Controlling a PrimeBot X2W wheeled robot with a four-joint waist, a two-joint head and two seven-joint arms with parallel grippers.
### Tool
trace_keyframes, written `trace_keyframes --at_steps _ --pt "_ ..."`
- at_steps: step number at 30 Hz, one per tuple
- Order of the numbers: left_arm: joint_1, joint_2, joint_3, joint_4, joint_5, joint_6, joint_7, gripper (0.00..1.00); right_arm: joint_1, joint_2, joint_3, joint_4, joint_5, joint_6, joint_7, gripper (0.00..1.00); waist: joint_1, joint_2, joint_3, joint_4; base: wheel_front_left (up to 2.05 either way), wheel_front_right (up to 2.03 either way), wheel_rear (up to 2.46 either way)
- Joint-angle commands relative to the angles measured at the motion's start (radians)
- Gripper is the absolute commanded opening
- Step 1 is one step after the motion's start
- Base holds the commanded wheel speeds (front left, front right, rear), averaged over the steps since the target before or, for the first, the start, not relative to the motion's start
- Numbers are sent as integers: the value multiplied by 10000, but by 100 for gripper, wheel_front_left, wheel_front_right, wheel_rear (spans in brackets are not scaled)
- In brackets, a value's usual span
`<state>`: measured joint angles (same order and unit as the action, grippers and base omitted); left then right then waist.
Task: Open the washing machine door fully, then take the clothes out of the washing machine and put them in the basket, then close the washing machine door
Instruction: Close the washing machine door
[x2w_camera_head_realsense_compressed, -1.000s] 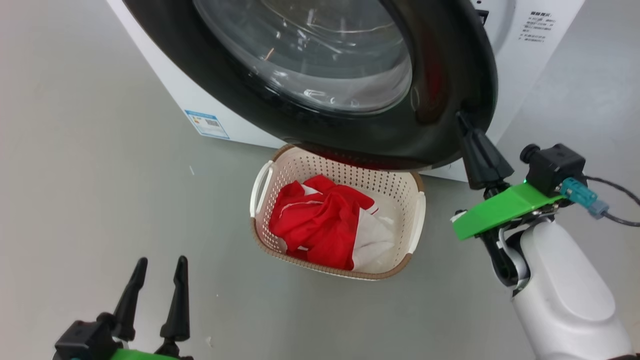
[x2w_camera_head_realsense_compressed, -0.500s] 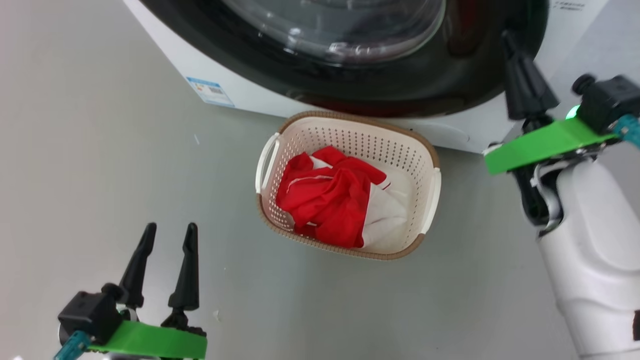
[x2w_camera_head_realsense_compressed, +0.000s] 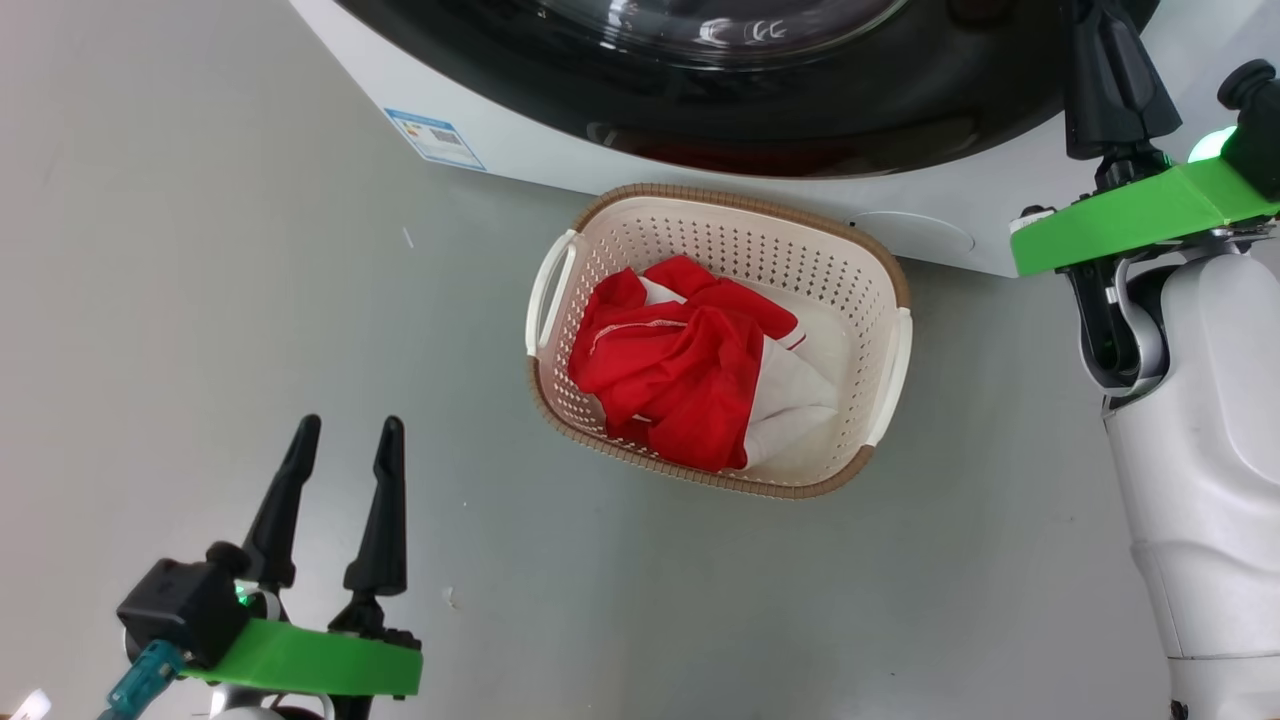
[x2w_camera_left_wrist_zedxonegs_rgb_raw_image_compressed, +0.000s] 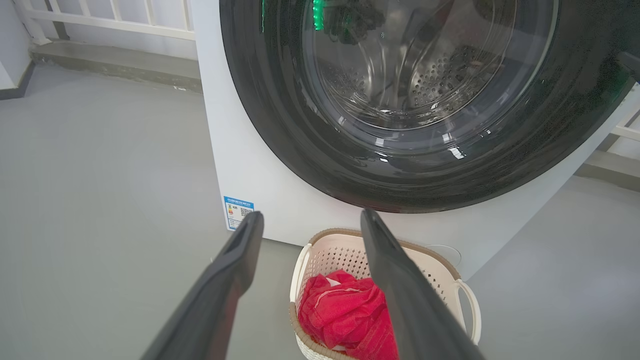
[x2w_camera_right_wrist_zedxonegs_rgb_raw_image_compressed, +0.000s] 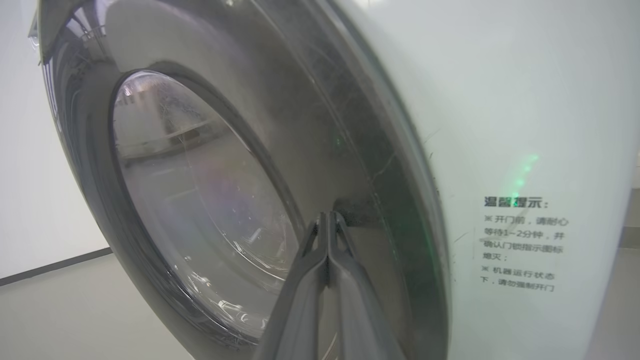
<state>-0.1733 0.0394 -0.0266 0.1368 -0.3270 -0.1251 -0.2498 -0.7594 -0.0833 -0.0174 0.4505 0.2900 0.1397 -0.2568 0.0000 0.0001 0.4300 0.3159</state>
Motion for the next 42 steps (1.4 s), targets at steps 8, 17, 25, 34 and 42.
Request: trace_keyframes --at_steps 8,17,25,34,42 --pt "-218 123 341 -239 -2 -56 -120 100 -679 91 -154 -323 -25 -90 -49 0 0 -1 66 -39 0 0 0" --pt "-47 221 223 -18 77 -56 -120 100 302 102 622 -196 38 -90 -49 5 0 -1 -477 -195 0 0 0" --pt "388 546 392 152 149 -56 -120 100 1918 46 1044 -267 59 -90 -49 100 0 -1 -1274 -590 0 0 0" --pt "819 841 478 301 185 -56 -120 100 3631 -89 1265 -566 89 -90 -49 100 0 -1 -2033 -1146 0 0 0" --pt "1203 1091 507 350 60 -56 -120 100 4932 -124 1212 -805 209 -90 -49 100 0 -1 -2546 -1668 0 0 0"
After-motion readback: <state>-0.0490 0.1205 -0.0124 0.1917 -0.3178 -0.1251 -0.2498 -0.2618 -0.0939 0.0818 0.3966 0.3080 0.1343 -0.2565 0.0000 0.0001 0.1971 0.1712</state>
